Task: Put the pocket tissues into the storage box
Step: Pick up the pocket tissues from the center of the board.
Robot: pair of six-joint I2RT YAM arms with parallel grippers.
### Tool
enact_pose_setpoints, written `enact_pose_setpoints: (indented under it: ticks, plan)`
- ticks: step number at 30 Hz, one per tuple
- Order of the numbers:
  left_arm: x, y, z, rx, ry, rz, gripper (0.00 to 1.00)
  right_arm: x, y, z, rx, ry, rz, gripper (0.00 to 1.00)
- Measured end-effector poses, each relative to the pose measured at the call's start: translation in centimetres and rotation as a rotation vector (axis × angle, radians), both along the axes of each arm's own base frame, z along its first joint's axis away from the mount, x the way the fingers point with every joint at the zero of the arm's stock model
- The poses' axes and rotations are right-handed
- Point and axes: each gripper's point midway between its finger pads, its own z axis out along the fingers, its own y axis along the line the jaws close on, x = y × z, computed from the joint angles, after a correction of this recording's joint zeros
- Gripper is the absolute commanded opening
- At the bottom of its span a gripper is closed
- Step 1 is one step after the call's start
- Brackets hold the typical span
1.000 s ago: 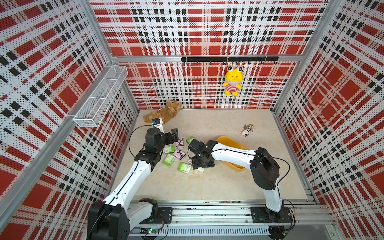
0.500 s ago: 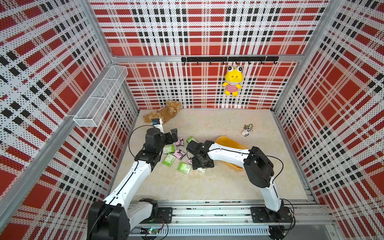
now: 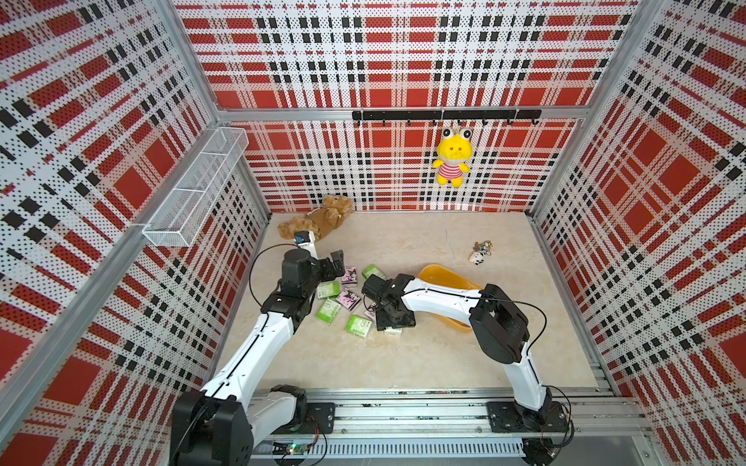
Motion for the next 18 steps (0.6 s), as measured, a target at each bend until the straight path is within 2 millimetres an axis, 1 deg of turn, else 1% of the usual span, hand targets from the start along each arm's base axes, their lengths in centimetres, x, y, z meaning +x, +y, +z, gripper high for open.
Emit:
enact_pose_setpoints:
  ticks: [3,6,12,15,18]
  plan:
    - [0.0,0.0,0.0,0.0,-0.001,0.001,0.99,0.0,0.0,-0.1,0.001,0.003,0.003,0.57]
    - [0.0,0.1,0.1,-0.001,-0.004,0.002,0.99,0.0,0.1,-0.1,0.004,0.004,0.008,0.52]
    - [-0.1,0.1,0.3,-0.003,-0.008,0.003,0.99,0.2,0.2,0.3,0.007,-0.012,0.043,0.52]
    - [-0.1,0.2,0.3,-0.003,-0.008,0.003,0.99,0.3,0.4,1.4,0.021,-0.032,0.099,0.53]
    - [-0.1,0.2,0.3,-0.003,-0.008,0.003,0.99,0.5,1.0,3.7,0.066,-0.074,0.167,0.52]
